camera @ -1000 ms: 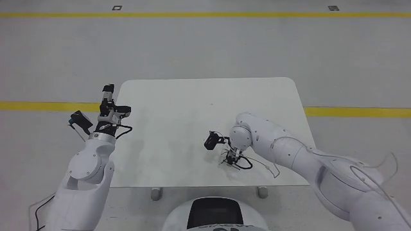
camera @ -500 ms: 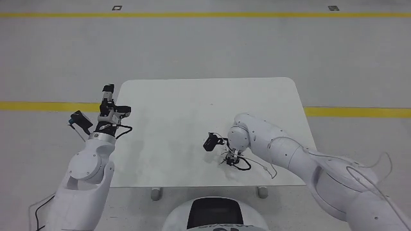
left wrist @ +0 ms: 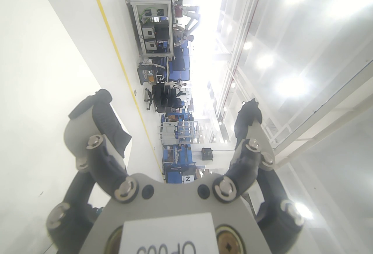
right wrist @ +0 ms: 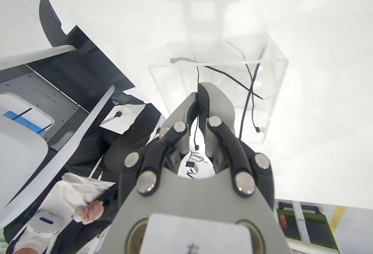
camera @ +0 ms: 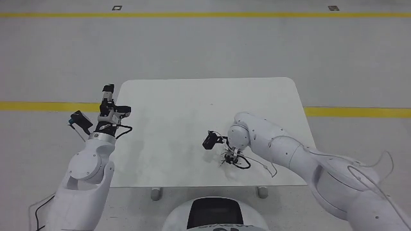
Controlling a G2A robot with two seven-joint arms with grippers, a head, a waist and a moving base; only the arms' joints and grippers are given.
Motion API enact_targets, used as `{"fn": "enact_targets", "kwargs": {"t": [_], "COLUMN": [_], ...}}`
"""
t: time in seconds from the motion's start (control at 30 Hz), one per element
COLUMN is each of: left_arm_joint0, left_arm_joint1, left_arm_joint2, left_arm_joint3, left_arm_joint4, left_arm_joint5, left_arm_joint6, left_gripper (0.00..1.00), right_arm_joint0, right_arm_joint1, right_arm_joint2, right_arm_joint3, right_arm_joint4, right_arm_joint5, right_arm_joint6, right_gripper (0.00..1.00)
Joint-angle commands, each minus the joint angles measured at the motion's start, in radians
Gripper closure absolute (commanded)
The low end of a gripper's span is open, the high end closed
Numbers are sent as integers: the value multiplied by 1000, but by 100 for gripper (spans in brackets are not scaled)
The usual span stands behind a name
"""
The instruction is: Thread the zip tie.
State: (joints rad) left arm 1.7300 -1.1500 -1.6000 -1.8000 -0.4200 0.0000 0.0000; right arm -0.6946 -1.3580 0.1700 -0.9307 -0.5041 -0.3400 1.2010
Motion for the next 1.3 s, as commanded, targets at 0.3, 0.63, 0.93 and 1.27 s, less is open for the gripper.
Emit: {"fn": "enact_targets", "kwargs": {"t": [0.3,0.63,0.93,1.27], "left_arm_joint0": [0,0,0,0], "left_arm_joint1": [0,0,0,0], "left_arm_joint2": [0,0,0,0], "left_arm_joint3": [0,0,0,0], "left_arm_joint4": [0,0,0,0], "left_arm_joint5": [0,0,0,0], "left_arm_joint6": [0,0,0,0], "left_gripper": [0,0,0,0], "right_arm_joint0": [14,24,8,-23], "right_arm_joint1": [80,199,338,444], "right_arm_joint2": [0,1,27,53], "right_arm_joint3": [-119,-279,-423,-477], "right_arm_joint4": [10,40,167,374], "right_arm_joint5": [0,0,0,0], "right_arm_joint6": [-47,-108,-239,-304], "right_gripper": [100,100,100,100]}}
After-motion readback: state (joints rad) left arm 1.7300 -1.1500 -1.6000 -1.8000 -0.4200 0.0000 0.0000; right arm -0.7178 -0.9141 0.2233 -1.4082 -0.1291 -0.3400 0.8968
